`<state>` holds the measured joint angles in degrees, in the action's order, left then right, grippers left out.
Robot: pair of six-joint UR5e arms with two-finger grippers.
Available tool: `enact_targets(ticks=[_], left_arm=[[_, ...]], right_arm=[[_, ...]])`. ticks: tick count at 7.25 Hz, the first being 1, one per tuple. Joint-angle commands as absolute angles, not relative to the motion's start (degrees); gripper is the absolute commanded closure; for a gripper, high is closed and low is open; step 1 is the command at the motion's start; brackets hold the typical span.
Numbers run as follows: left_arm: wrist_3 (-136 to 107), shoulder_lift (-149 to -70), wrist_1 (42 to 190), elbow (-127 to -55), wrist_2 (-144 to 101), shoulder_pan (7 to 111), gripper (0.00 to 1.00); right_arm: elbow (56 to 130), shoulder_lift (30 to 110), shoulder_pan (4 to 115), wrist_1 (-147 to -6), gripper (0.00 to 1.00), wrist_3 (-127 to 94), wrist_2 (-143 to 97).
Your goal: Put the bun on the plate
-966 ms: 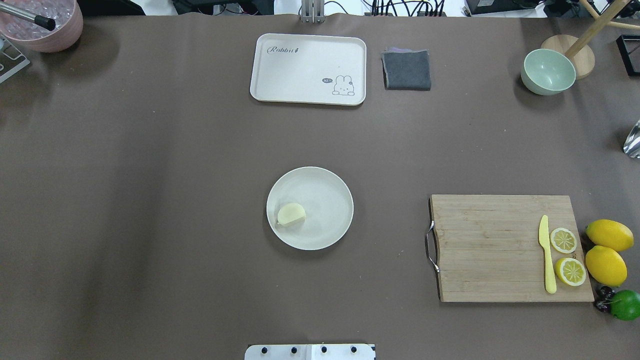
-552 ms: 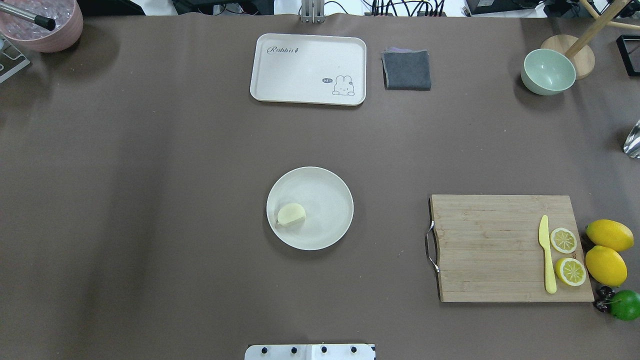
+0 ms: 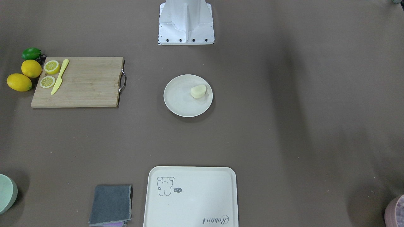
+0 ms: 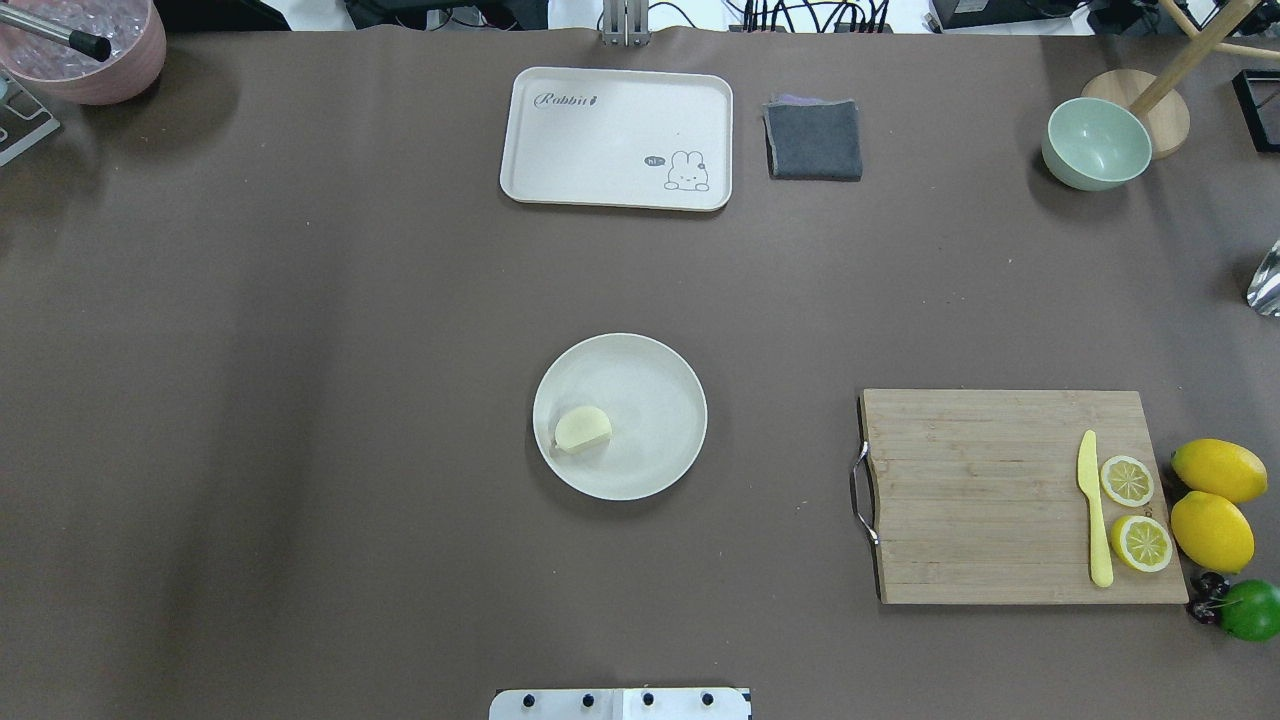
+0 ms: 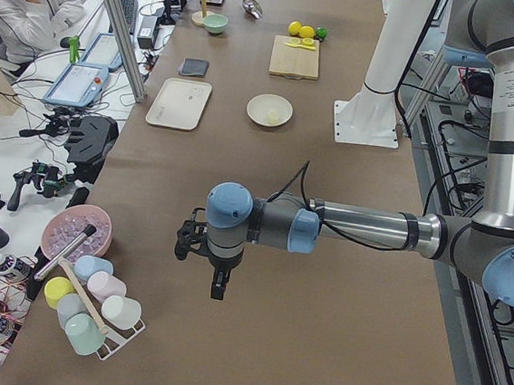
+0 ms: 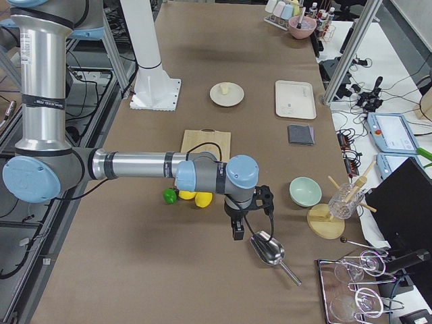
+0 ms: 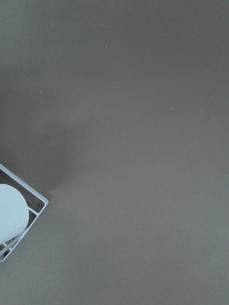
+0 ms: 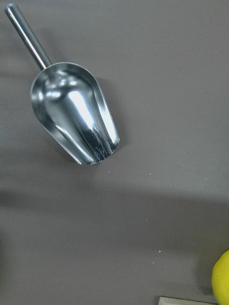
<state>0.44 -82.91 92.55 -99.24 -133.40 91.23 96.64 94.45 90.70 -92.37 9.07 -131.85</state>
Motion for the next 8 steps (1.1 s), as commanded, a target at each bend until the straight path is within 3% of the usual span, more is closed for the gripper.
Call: enact_targets(ticks=[1,8], left_arm=[[0.35,-82.71,92.55,-99.32,-133.33,91.58,0.01],[0.35,-82.35,92.72,-99.58,-133.42,91.85,0.01]], right_arm=[[96.59,94.48,90.7,-92.37,0.0,9.05,-131.92],[95.98,94.66,90.7,-92.37,0.0,9.23,-132.19]])
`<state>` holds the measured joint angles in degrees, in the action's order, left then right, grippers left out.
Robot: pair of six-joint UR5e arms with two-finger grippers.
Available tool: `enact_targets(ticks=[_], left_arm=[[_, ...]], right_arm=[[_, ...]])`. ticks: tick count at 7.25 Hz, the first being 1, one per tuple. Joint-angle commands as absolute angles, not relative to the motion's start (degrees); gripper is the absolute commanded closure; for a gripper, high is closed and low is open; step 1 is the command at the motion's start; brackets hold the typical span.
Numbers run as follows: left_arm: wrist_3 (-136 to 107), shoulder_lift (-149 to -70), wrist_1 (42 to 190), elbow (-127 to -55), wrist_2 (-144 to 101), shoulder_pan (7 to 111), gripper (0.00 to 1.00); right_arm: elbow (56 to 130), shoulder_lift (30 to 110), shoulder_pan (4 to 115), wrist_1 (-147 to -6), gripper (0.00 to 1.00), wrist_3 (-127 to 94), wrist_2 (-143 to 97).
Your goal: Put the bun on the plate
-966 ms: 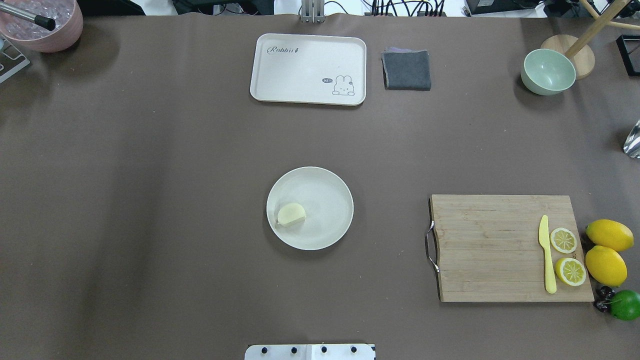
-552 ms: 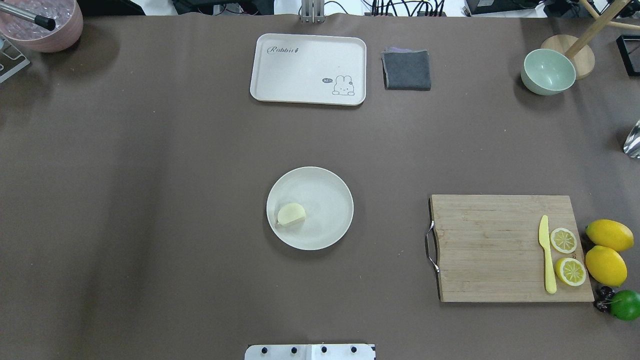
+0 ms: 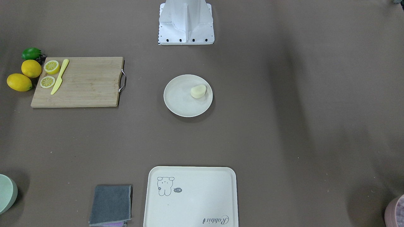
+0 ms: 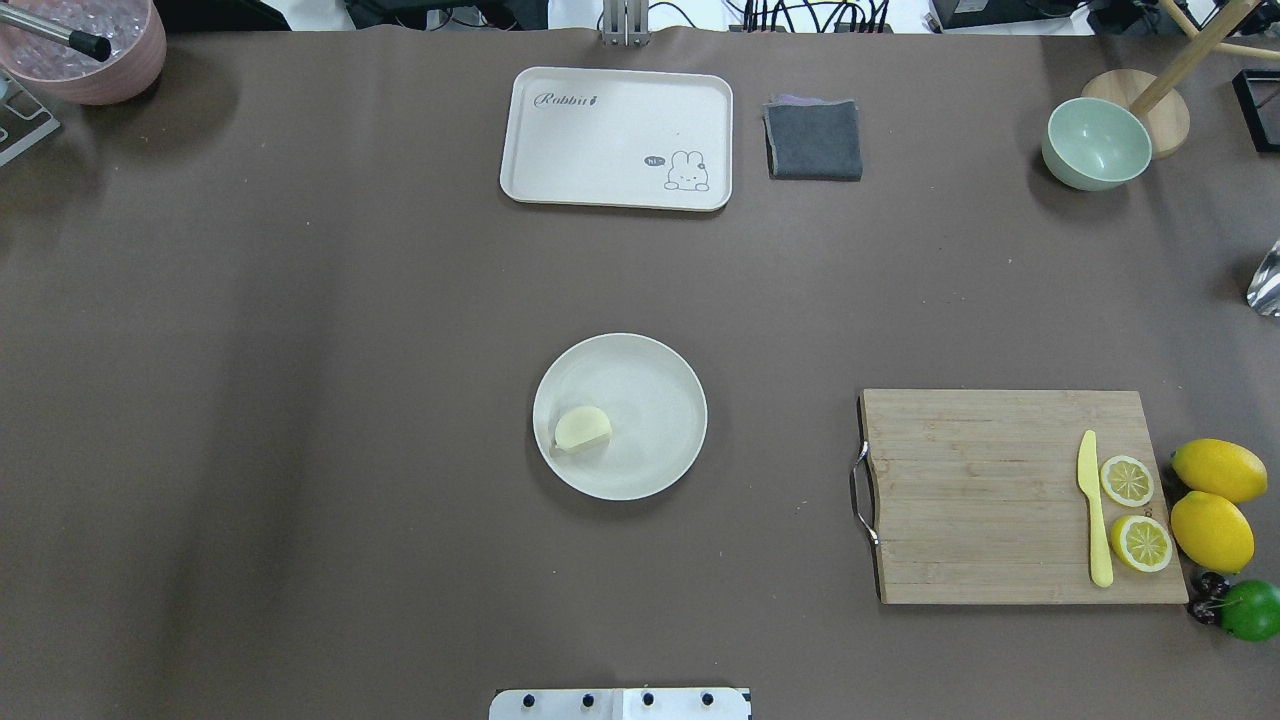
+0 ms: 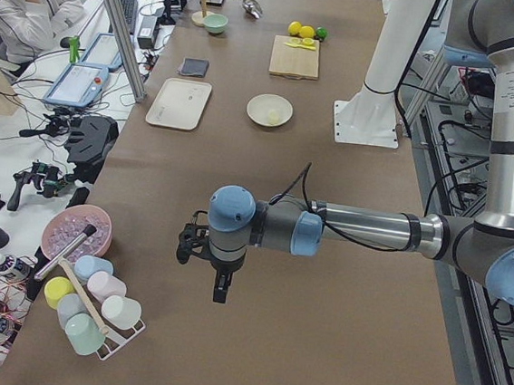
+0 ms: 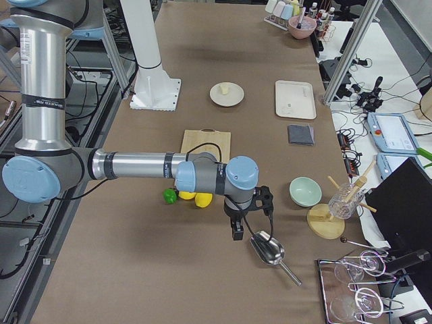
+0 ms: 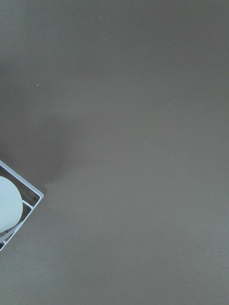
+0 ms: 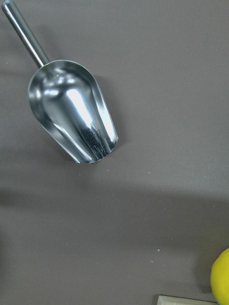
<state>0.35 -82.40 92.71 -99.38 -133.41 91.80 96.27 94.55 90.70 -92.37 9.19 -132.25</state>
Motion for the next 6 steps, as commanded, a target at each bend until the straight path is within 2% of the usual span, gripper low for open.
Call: enact_targets(ticks=[1,6], left_arm=[[0.35,-82.35,92.72,-99.49,-133.42,91.85,0.01],[0.35,-82.0,92.72,-100.11,-133.51,92.02,0.01]], right_arm=[[96.06,95.27,90.7,-92.37,0.0,9.32,-132.19],[96.15,95.36,90.7,-92.29,0.0,9.58,-132.28]])
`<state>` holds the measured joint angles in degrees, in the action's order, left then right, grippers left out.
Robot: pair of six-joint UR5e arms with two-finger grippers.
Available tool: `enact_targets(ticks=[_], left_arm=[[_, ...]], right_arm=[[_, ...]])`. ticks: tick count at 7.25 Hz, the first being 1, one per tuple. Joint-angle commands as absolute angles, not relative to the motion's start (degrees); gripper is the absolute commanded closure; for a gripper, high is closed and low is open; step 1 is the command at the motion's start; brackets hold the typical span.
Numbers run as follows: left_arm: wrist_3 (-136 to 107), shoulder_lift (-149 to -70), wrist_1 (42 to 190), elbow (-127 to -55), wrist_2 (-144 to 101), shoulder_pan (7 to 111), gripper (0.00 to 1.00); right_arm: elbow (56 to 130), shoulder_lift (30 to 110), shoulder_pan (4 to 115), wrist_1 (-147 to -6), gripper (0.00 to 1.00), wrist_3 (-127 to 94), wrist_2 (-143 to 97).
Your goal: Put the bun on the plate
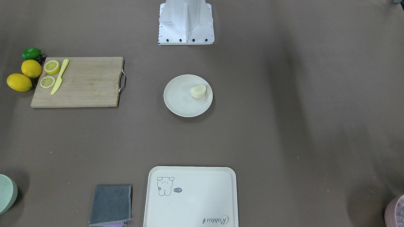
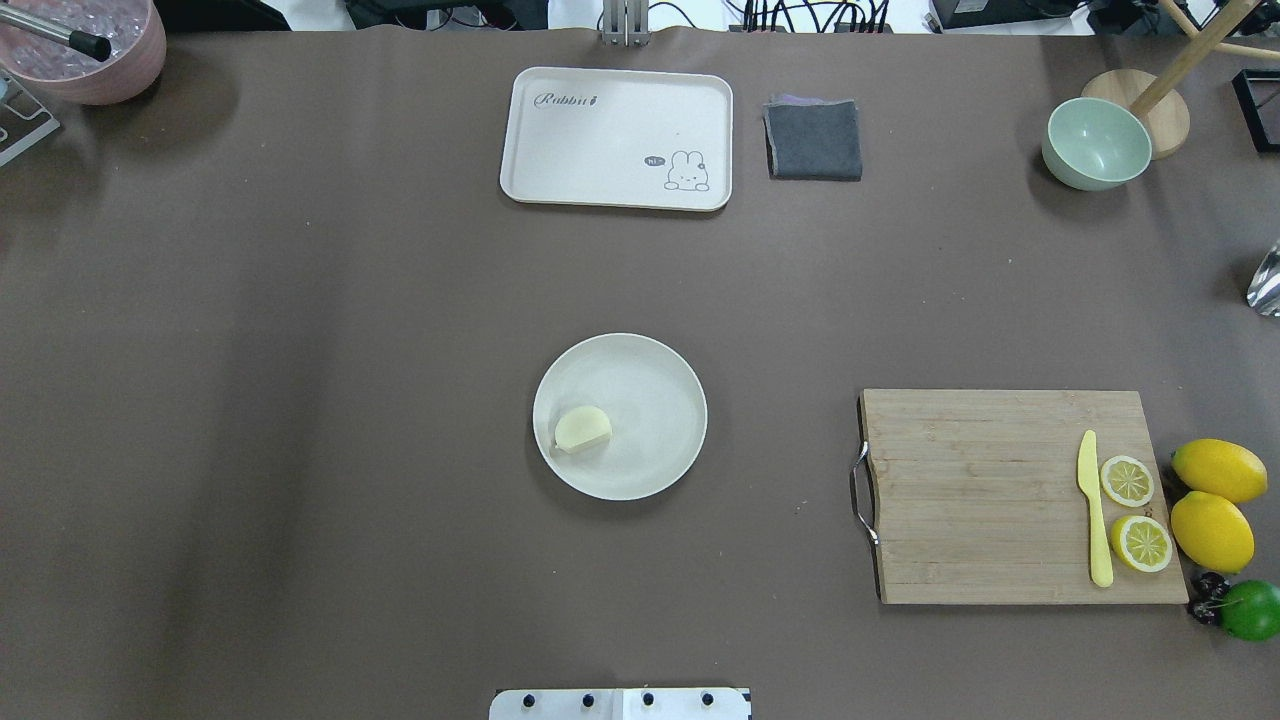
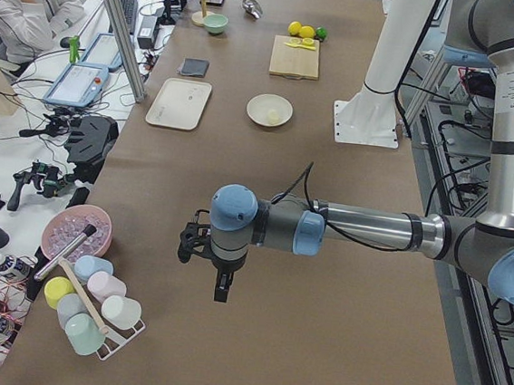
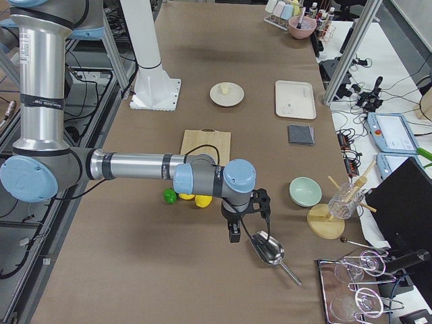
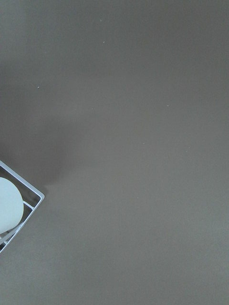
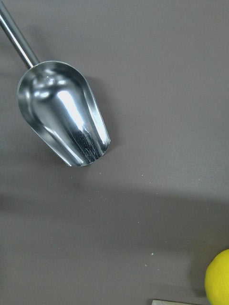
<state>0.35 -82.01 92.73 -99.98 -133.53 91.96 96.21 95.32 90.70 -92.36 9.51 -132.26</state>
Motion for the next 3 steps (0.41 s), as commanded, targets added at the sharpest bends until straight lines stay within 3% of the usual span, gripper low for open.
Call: enact_targets(ticks=[1,3], left_arm=[[0.35,-82.0,92.72,-100.11,-133.51,92.02,0.01],[0.44,-82.35,92.72,-100.11,-133.42,92.02,0.01]], right_arm=[[96.33,95.27,90.7,-92.29,0.0,9.49,-132.28],[96.33,95.1,90.62,-92.02,0.0,9.49,-132.19]])
